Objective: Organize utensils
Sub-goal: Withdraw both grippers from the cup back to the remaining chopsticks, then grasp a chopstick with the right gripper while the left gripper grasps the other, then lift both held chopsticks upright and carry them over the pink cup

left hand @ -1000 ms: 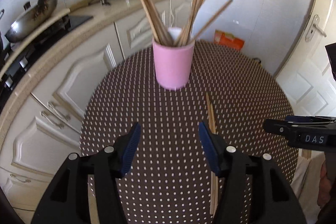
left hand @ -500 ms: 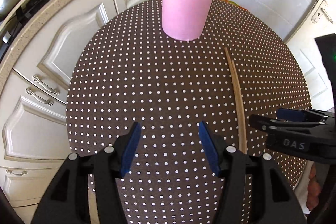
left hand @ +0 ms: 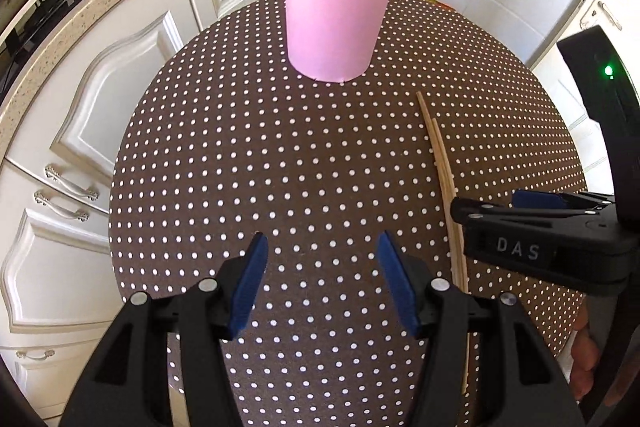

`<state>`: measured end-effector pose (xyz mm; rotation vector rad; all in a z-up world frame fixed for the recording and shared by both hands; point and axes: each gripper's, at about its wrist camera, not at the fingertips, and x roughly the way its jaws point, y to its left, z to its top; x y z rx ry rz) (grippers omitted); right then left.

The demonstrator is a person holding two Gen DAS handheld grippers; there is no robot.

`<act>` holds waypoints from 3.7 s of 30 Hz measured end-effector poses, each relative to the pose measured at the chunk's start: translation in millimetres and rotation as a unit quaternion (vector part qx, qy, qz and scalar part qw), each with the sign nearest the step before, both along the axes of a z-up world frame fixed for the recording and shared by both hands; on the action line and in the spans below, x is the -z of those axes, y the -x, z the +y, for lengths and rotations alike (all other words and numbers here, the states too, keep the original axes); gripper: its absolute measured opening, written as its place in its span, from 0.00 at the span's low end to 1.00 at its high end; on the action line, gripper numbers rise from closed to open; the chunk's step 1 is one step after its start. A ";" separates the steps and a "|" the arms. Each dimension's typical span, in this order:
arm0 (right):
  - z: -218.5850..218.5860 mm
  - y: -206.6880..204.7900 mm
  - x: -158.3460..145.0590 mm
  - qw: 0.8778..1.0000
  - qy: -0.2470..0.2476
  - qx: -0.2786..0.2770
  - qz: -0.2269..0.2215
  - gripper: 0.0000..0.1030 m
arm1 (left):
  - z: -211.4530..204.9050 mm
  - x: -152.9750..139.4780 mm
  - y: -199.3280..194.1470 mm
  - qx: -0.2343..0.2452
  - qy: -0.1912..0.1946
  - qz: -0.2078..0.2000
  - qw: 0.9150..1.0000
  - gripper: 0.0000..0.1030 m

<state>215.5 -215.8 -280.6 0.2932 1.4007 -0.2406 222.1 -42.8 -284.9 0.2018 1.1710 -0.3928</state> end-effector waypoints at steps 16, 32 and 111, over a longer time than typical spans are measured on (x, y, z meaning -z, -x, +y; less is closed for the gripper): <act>-19.3 -19.8 -11.5 0.999 0.003 -0.020 -0.034 0.07 | -13.7 -1.3 -8.7 -0.007 0.018 0.011 1.000 0.55; -148.0 29.1 -48.0 0.981 -0.138 0.100 -0.089 0.06 | -102.5 28.6 -29.4 0.002 -0.028 0.028 0.999 0.55; -86.1 23.7 -322.7 0.896 -0.022 0.005 -0.443 0.06 | 7.0 -293.2 -78.9 -0.105 0.162 -0.315 0.929 0.05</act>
